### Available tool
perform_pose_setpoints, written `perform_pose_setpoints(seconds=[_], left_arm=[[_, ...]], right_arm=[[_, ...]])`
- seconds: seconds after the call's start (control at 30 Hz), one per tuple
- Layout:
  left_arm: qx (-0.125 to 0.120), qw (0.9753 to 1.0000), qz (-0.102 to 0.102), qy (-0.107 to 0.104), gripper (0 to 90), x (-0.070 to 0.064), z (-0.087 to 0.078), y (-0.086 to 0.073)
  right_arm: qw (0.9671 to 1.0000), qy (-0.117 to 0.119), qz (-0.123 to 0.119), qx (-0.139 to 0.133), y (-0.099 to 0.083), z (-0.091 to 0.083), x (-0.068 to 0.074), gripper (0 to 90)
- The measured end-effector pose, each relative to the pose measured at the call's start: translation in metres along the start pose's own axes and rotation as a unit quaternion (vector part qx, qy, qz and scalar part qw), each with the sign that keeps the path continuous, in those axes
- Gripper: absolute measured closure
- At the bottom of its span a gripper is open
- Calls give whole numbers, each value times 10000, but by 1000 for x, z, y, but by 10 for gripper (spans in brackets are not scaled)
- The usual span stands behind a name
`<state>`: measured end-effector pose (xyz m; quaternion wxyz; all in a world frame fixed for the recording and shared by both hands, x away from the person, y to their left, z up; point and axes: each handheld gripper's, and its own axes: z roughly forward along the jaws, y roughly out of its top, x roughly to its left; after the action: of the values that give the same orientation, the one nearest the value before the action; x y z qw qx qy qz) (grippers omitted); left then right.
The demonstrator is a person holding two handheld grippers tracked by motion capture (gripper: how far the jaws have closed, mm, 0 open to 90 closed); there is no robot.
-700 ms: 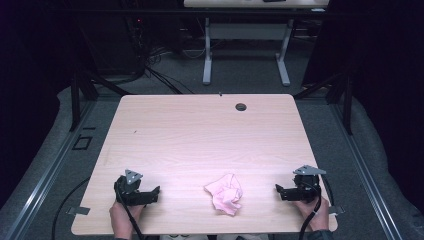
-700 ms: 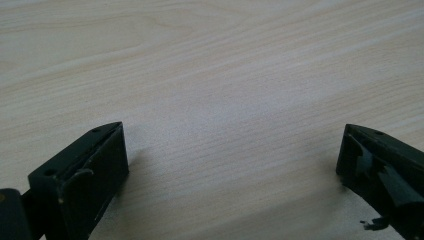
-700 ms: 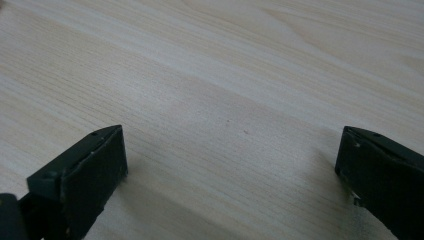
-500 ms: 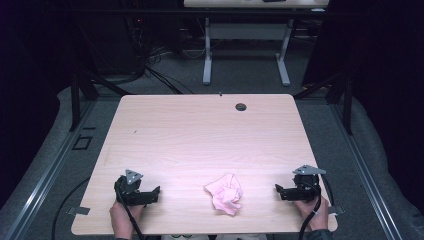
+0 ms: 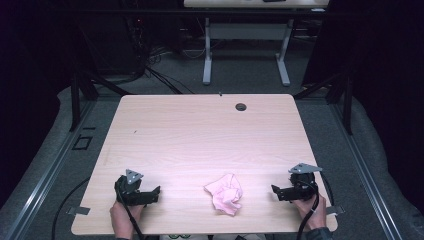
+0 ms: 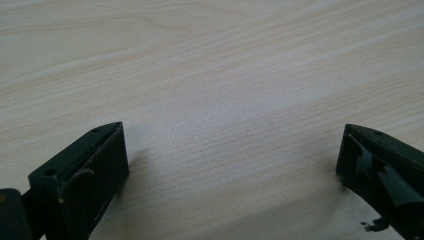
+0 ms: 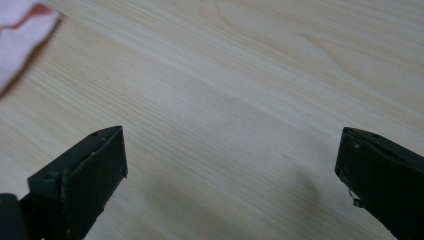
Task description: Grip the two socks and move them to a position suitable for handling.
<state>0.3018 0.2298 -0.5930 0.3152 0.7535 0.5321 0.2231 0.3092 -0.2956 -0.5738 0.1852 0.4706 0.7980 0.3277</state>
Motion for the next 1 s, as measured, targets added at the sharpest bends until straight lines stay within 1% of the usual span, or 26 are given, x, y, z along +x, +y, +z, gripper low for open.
perform_pose_setpoints(seconds=[0.03, 0.07, 0.1, 0.13, 0.17, 0.2, 0.23, 0.27, 0.3, 0.33, 0.37, 0.4, 0.43, 0.47, 0.5, 0.53, 0.57, 0.63, 0.67, 0.7, 0.73, 0.8, 0.83, 0.87, 0.9, 1.0], left_arm=[[-2, 10000, 3, 3, 2, 0, 0, 0], [-2, 10000, 3, 3, 2, 0, 0, 0], [-2, 10000, 1, 3, 2, 0, 0, 0], [-2, 10000, 1, 3, 2, 0, 0, 0], [1, 10000, 0, 0, 2, 0, 0, 0], [10, 10000, -1, 6, 2, 0, 0, 0], [12, 10000, -3, 7, 2, 0, 0, 0], [12, 10000, -3, 7, 2, 0, 0, 0], [4, 10000, -4, 5, 2, 0, 0, 0], [4, 10000, -4, 5, 2, 0, 0, 0], [5, 10000, -3, 5, 2, 0, 0, 0], [4, 10000, -4, 5, 2, 0, 0, 0], [27, 10000, -8, -6, 2, 0, 0, 0], [27, 10000, -8, -6, 2, 0, 0, 0], [26, 10000, -9, -10, 2, 0, 0, 0], [12, 10000, -12, 1, 2, 0, 0, 0], [12, 10000, -10, 7, 3, 0, 0, 0], [14, 10000, -10, 11, 4, 0, -1, 0], [14, 10000, -10, 11, 3, 0, -1, 0], [12, 10000, -11, 13, 4, -1, -1, 0], [12, 10000, -11, 13, 3, -1, -1, 0], [14, 10000, -12, 12, 3, 0, -1, 0], [16, 10000, -9, 13, 3, 0, -1, 0], [16, 10000, -9, 13, 3, 0, -1, 0], [14, 10000, -10, 12, 4, 0, -1, 0], [6, 10000, -3, 14, 4, 0, 0, 0]], right_arm=[[10000, -14, -32, -19, 4, -1, 3, 0], [10000, -14, -32, -19, 4, -1, 3, 0], [9999, 85, -103, -45, 11, -3, 9, 0], [9999, 85, -103, -45, 11, -3, 9, 0], [9997, 165, -143, -73, 16, -4, 12, 0], [9992, 305, -250, -82, 25, -5, 17, 1], [9988, 386, -285, -99, 29, -4, 21, 2], [9983, 442, -377, -67, 34, -4, 24, 4], [9978, 519, -407, -105, 39, -3, 27, 6], [9978, 519, -407, -105, 39, -3, 27, 6], [9970, 632, -441, -98, 43, -1, 31, 6], [9958, 746, -523, -71, 49, 1, 35, 6], [9940, 928, -575, -70, 56, 5, 41, 7], [9940, 928, -575, -70, 56, 5, 41, 7], [9907, 1189, -658, -11, 65, 12, 48, 8], [9907, 1189, -658, -11, 65, 12, 48, 8], [9882, 1321, -776, 95, 72, 17, 55, 15], [9855, 1412, -927, 181, 80, 23, 62, 23], [9855, 1412, -927, 181, 80, 23, 62, 23], [9827, 1514, -1030, 267, 86, 30, 68, 45], [9827, 1514, -1030, 267, 86, 30, 68, 45], [9803, 1601, -1098, 356, 91, 38, 72, 55], [9788, 1677, -1102, 404, 95, 45, 77, 81], [9788, 1677, -1102, 404, 95, 45, 77, 81], [9759, 1764, -1189, 487, 98, 51, 81, 101], [9728, 1842, -1271, 591, 103, 58, 87, 134]])
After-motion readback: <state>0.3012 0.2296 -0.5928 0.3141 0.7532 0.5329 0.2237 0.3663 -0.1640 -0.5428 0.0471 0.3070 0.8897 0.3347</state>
